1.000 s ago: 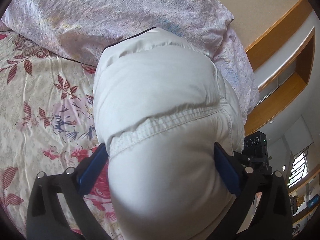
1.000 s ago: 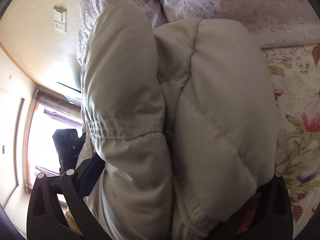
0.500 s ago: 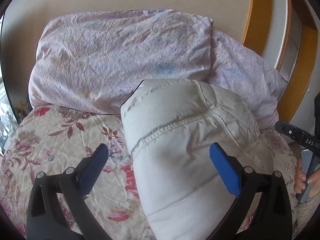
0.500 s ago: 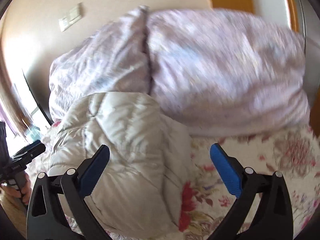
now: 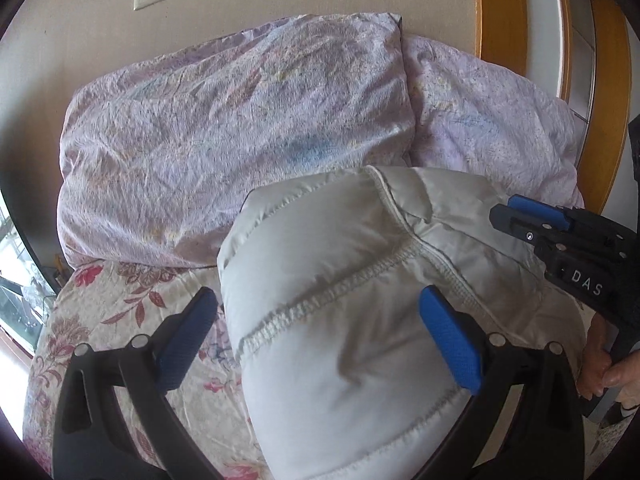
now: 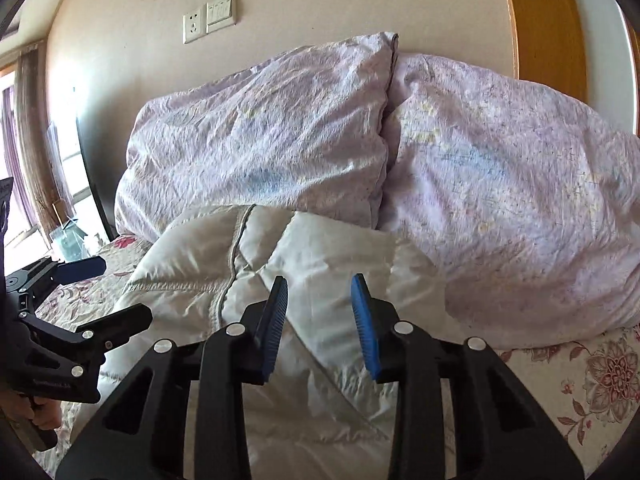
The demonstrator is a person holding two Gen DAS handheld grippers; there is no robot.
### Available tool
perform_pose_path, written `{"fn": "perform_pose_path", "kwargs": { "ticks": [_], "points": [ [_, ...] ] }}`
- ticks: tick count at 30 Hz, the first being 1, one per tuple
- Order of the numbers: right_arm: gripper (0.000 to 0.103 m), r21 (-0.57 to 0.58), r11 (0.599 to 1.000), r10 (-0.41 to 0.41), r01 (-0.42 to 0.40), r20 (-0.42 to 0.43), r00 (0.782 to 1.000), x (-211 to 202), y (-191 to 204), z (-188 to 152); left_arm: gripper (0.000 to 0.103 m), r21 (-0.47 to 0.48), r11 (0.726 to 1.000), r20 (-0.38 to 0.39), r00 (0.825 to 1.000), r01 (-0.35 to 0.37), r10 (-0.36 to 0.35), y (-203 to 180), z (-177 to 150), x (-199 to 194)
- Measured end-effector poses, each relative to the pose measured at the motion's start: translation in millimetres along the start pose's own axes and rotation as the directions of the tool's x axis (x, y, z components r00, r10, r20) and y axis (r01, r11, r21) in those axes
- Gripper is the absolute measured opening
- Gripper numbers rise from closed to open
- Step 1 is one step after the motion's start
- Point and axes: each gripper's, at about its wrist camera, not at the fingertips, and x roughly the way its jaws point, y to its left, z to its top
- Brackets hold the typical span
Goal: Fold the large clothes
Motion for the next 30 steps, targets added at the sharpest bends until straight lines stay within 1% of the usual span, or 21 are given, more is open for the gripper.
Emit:
{"fn": "perform_pose_path", "kwargs": {
  "ticks": [3, 4, 7, 9, 14, 21, 27, 30],
  "points": [
    [0.034, -0.04, 0.998, -0.049, 0.045, -0.09, 0.995, 29.8, -4.9, -9.3, 0.101, 0.032, 0.999, -0.006, 0.999, -0.034, 0.034, -3.5, 3.1, 16.7],
    [0.034, -0.047, 0.998, -0.056, 0.052, -0.102, 0.993, 35.7, -6.3, -14.0, 0.101, 0.038, 0.999, -0.013, 0.999, -0.039, 0.039, -4.5, 2.1, 24.0],
    [0.034, -0.043, 0.998, -0.052, 0.048, -0.102, 0.993, 44.8, -13.4, -23.8, 0.101, -0.005, 1.0, -0.03, 1.0, 0.004, -0.004, -3.2, -3.4, 39.3],
    [0.035, -0.041, 0.998, -0.042, 0.038, -0.1, 0.994, 49.5, -17.0, -29.0, 0.101, -0.029, 0.999, -0.036, 0.999, 0.016, -0.017, -1.8, -5.9, 46.1],
    [0.035, -0.037, 0.999, -0.012, 0.009, -0.097, 0.995, 60.8, -22.5, -37.4, 0.101, -0.041, 0.999, -0.052, 0.999, 0.005, -0.007, -3.5, -12.2, 61.7],
    [0.036, -0.011, 0.999, 0.032, -0.034, -0.121, 0.992, 70.9, -30.1, -40.8, 0.101, -0.041, 0.999, -0.057, 0.998, -0.011, 0.008, -5.8, -18.0, 74.3],
    [0.036, -0.005, 1.0, 0.027, -0.028, -0.121, 0.992, 74.3, -30.2, -42.9, 0.101, -0.047, 0.998, -0.049, 0.998, -0.031, 0.028, -4.8, -20.4, 79.7],
    [0.036, -0.021, 1.0, -0.004, 0.002, -0.128, 0.992, 71.3, -27.0, -42.4, 0.101, -0.03, 0.998, -0.048, 0.998, -0.051, 0.05, -7.6, -19.4, 79.9]
  ]
}}
